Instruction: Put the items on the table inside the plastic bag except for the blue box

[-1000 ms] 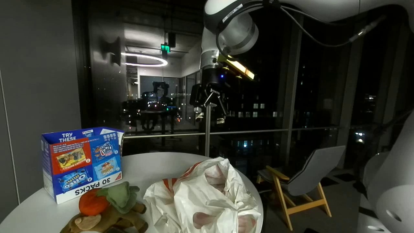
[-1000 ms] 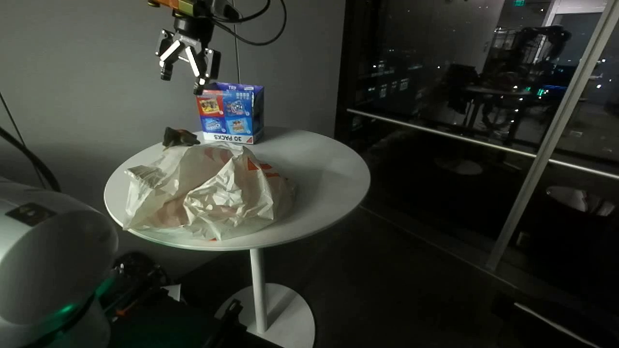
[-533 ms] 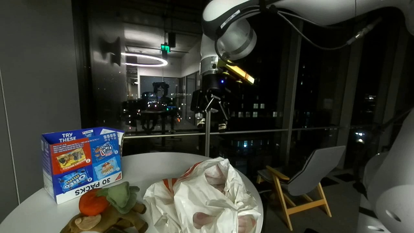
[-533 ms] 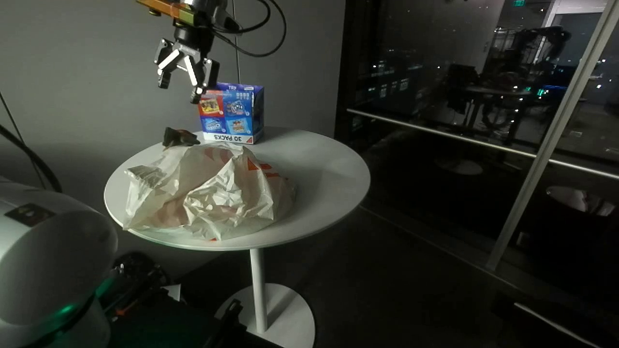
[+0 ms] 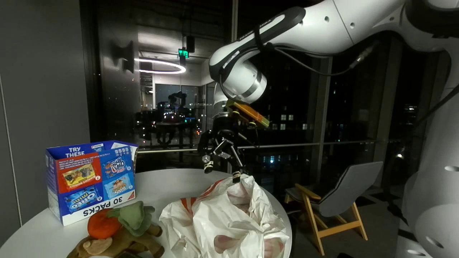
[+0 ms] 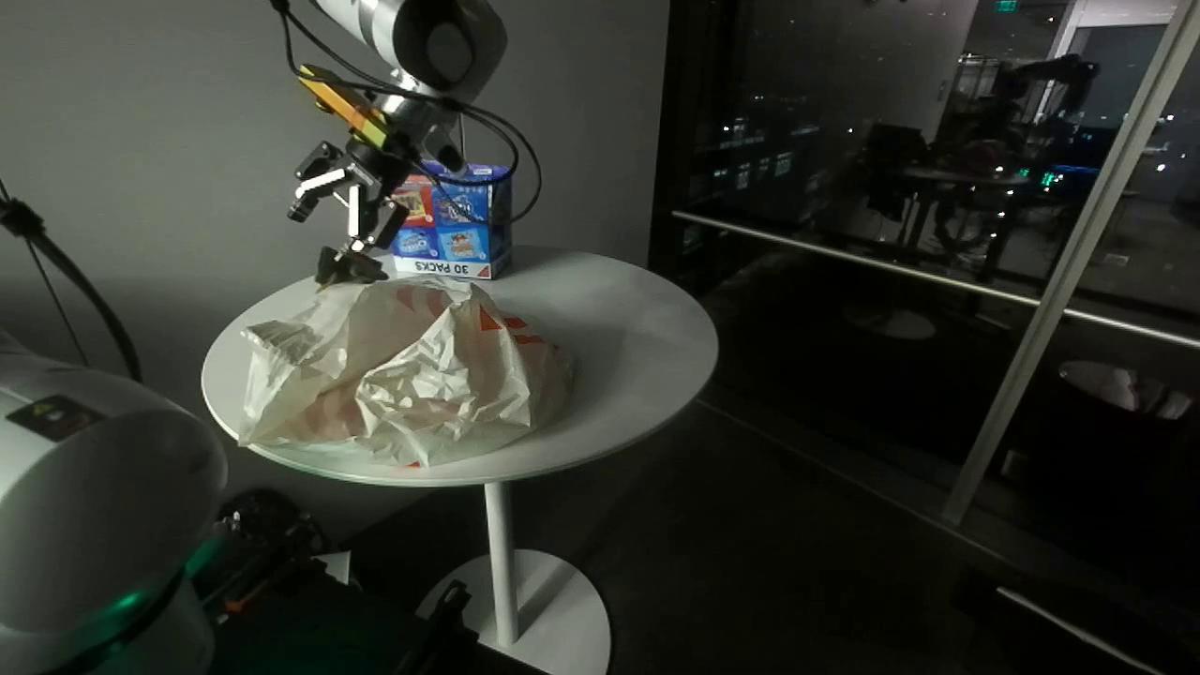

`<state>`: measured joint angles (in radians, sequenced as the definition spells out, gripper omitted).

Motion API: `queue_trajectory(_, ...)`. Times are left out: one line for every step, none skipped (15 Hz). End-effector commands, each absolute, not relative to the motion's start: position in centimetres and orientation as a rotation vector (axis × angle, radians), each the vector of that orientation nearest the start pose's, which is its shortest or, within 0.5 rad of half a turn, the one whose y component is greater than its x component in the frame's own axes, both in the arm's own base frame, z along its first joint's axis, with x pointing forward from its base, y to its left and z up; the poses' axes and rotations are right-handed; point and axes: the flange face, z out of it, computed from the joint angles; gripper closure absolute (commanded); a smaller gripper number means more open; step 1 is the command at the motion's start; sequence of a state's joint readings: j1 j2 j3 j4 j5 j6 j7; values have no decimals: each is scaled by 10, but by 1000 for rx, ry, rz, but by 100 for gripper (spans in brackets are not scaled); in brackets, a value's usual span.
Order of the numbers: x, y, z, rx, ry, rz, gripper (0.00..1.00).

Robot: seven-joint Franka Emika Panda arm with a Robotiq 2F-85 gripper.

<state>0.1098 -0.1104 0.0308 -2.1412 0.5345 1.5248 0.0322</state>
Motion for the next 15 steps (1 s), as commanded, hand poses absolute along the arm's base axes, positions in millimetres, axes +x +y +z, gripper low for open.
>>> queue_trajectory(465, 116, 418, -2540, 240, 708, 0)
queue_trajectory(468, 114, 413, -2564, 302, 701, 0)
queue_trajectory(471, 112, 409, -2574, 350, 700, 0)
queue_trajectory(472, 113, 408, -2596, 392, 693, 0)
queue_trajectory(473, 113, 406, -2605, 427, 698, 0)
queue_trajectory(474, 115, 403, -2607, 451, 706, 0)
queue_trajectory(475, 116, 401, -2609, 473, 718, 0)
queue_trajectory(476, 117, 398, -2621, 502, 739, 0)
queue_trajectory(476, 116, 397, -2660, 561, 741, 0)
queue_trajectory(475, 114, 395, -2709, 629, 739, 0)
queue_trajectory(475, 113, 394, -2737, 675, 748, 0)
queue_trajectory(476, 111, 393, -2761, 714, 762, 0)
queue_trajectory(476, 110, 392, -2779, 742, 769, 0)
queue_trajectory(477, 110, 391, -2786, 739, 762, 7)
queue_trajectory(479, 110, 390, -2772, 731, 762, 26)
